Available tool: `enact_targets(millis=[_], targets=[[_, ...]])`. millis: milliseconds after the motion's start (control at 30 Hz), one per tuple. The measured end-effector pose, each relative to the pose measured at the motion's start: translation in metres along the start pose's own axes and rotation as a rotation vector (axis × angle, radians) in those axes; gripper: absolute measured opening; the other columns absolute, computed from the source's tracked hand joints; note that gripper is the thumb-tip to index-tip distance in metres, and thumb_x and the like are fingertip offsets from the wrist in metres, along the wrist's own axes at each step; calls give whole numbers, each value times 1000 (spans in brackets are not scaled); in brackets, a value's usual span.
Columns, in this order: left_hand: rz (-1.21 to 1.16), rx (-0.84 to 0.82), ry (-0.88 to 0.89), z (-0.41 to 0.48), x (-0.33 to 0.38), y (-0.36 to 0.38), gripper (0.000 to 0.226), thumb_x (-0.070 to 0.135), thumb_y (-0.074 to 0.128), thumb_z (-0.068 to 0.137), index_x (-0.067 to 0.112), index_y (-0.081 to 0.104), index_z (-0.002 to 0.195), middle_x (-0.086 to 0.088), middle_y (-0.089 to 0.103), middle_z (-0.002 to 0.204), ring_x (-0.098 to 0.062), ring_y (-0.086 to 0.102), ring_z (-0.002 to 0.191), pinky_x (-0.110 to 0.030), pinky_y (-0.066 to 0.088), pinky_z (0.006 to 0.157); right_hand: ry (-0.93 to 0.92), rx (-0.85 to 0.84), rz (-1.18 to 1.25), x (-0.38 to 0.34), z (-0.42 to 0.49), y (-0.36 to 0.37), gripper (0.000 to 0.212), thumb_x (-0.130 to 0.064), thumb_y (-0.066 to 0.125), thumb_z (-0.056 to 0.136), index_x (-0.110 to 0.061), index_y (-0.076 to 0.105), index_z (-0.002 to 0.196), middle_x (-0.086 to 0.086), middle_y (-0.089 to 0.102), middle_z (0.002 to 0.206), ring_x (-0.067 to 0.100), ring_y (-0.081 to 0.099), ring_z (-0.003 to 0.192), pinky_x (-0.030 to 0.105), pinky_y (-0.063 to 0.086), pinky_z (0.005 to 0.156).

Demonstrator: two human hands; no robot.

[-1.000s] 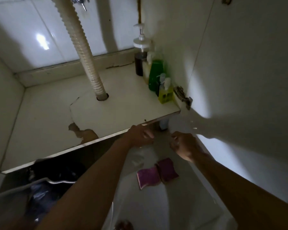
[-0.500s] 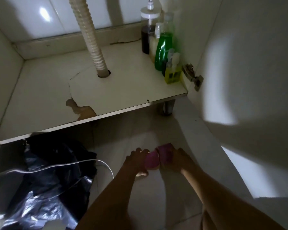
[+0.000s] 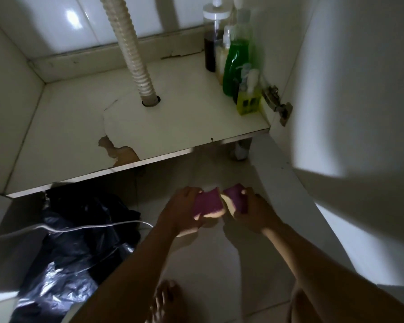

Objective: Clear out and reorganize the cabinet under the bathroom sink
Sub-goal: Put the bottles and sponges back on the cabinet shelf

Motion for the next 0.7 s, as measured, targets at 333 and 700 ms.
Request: enact_targets(millis=[333,700], targets=[[-6,364,40,51,-2,-155,70,39,74,72,23,52,137,-6,57,125,-24,51,117,-38,49,98,-341,186,-35,-108,-36,-126,53,-43,74,82,-34,47,127,-8,61,104,17,63,92,31,55,75],[-156,206,-112,148,-17,-174,84,28,82,73,28,38,145,-2,62,132,-26,57,122,-44,46,104,-568,176,-246,-194,32,-194,60,-43,76,81,-29,50,133,-4,60,116,11,58,100,14,42,77]])
Point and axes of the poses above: each hand's wrist, its own z-axis towards the middle knuckle, its own y-axis out of the palm, x = y × z, the point moved 4 cm from there along z, towards the middle knuckle
